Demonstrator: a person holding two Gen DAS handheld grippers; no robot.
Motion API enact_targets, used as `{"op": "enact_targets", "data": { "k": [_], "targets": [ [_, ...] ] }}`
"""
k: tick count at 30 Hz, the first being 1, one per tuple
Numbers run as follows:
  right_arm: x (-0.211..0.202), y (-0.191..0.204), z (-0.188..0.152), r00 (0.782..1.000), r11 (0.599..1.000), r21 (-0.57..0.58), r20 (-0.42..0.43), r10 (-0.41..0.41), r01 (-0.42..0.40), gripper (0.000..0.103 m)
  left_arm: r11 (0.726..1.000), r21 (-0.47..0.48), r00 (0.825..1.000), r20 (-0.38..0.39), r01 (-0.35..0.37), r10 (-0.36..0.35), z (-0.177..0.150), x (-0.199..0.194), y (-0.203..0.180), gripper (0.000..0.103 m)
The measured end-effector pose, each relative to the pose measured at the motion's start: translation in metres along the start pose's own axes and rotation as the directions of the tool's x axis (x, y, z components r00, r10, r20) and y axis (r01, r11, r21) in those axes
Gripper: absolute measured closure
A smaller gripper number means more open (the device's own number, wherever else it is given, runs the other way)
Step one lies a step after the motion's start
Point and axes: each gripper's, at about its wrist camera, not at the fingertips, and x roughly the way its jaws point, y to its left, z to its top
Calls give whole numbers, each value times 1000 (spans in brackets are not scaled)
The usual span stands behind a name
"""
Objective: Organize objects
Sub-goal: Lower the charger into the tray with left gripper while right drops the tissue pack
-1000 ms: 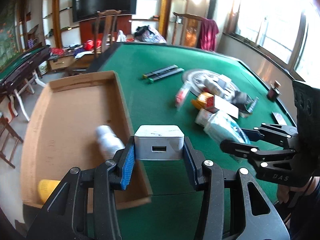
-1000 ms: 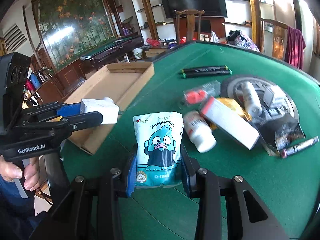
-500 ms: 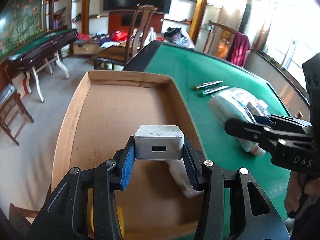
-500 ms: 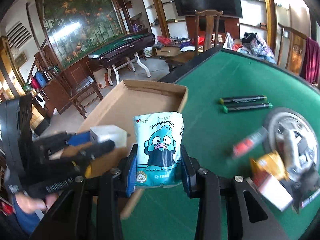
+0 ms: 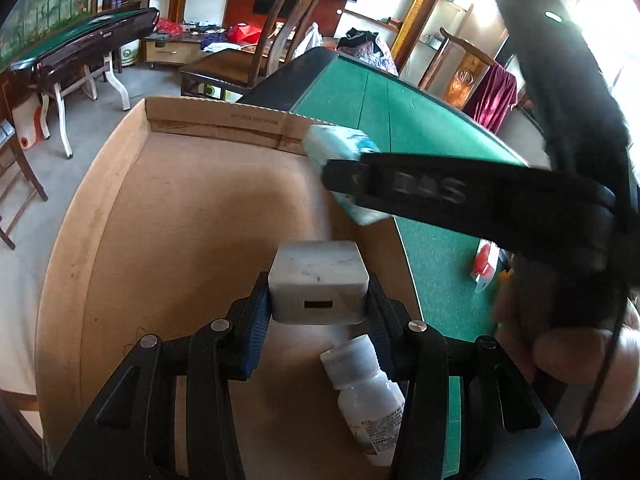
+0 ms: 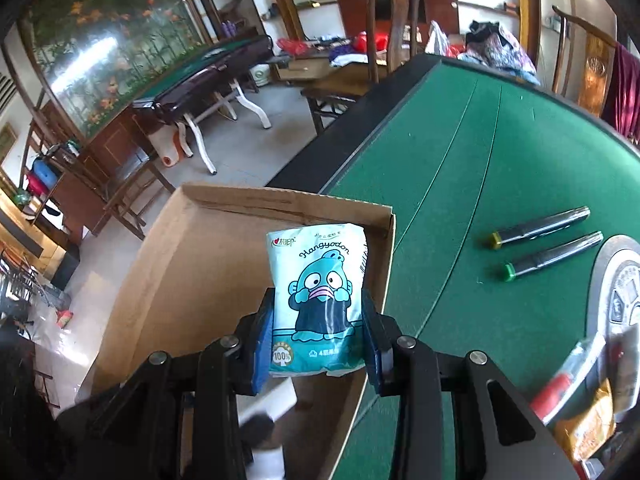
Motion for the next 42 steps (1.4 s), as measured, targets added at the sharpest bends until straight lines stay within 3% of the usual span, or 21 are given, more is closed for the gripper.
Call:
{"op": "enact_targets", "data": {
  "k": [13, 20, 26, 35, 42],
  "targets": [
    [27, -1, 4, 998, 1000, 1, -62, 15, -15, 62, 999, -32, 999, -36, -11, 10, -4, -1, 1, 58],
    [21, 4, 3, 998, 1000, 1, -55, 31, -31, 53, 999, -33, 999, -42, -9, 7, -4, -2, -1, 57],
    [8, 8, -1, 999, 999, -8, -23, 47, -47, 53, 999, -35, 999, -37, -15, 13, -6, -10, -3, 57],
    [-49, -27, -53, 980, 979, 70, 77, 186, -191, 53, 1000, 22, 1000, 6, 5, -5, -14, -38, -25, 57],
    [-116, -99, -105, 961, 964, 149, 202, 190, -222, 53, 986, 167, 1000, -18, 25, -22, -9, -27, -85, 57]
  ]
}}
